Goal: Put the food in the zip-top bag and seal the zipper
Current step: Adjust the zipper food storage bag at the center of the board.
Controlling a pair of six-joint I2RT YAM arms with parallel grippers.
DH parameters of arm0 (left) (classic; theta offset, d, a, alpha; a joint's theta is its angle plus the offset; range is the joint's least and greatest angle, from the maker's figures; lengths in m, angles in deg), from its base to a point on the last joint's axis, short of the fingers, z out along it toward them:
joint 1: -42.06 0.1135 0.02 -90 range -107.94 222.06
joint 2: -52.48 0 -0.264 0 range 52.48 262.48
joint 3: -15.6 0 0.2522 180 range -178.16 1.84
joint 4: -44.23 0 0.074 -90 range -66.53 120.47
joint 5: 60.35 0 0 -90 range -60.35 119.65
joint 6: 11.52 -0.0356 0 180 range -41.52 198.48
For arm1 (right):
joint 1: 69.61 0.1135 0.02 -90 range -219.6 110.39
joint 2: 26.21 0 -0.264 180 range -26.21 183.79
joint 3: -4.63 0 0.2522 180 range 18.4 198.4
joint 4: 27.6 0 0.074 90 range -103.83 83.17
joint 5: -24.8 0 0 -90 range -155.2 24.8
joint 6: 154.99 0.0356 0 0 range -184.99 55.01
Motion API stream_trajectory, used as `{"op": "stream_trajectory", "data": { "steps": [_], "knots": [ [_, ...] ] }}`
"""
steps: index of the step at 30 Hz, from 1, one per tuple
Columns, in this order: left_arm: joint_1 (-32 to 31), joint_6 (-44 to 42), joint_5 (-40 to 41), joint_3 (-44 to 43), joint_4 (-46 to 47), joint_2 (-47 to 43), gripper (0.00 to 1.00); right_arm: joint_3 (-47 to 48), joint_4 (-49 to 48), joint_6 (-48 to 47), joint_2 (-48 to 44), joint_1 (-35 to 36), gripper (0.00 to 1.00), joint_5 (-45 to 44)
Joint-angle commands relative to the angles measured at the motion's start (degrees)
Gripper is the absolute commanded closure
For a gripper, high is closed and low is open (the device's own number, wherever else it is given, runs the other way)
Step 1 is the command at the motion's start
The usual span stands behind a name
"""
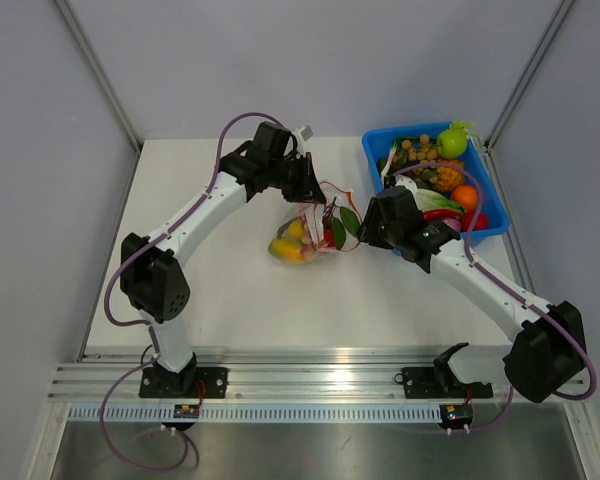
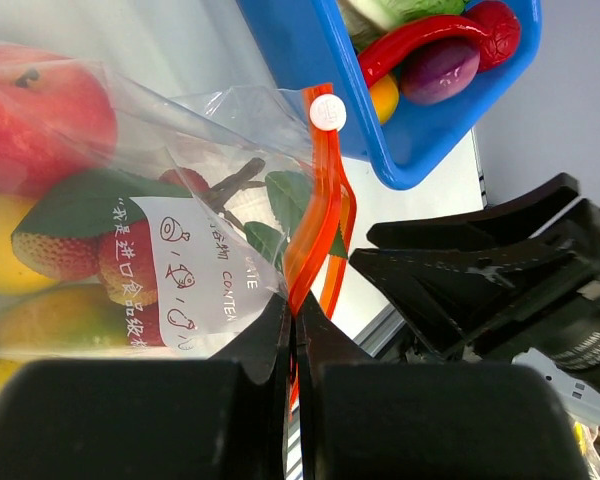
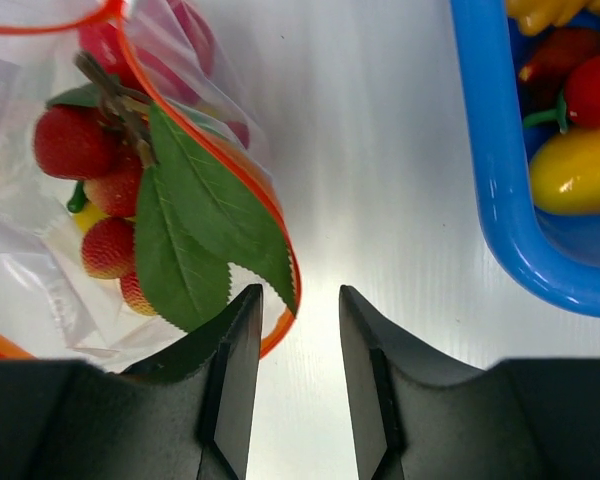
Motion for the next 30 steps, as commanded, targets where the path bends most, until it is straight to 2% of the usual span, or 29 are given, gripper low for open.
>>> {"op": "stream_trajectory", "data": {
  "steps": [1, 15, 18, 20, 26, 30],
  "knots": [
    [-0.2, 0.0, -1.1, -0.9, 2.8, -3.0, 1.0, -1.7, -2.0, 1.9, -0.9, 0.0, 0.56, -2.0],
    [-0.2, -0.5, -1.2, -0.1, 2.8, -4.2, 1.0, -1.7, -4.0, 1.7, -1.4, -0.1, 0.56, -2.8],
    [-0.2, -0.3, -1.8, 0.2, 3.3, -4.3, 1.0, 0.0, -3.8, 0.6, 0.3, -0.1, 0.48, -3.9],
    [-0.2, 0.0, -2.1, 0.3, 3.5, -4.4, 1.0, 1.8, -3.2, -0.1, 1.7, -0.1, 0.48, -4.8],
    [-0.2, -0.5, -1.6, 0.3, 3.1, -4.6, 1.0, 3.4, -3.7, 0.0, 6.3, 0.0, 0.51, -7.4],
    [-0.2, -0.7, -1.6, 0.3, 2.8, -5.0, 1.0, 3.7, -4.5, 0.2, 8.2, 0.0, 0.58, -8.6]
  ]
}}
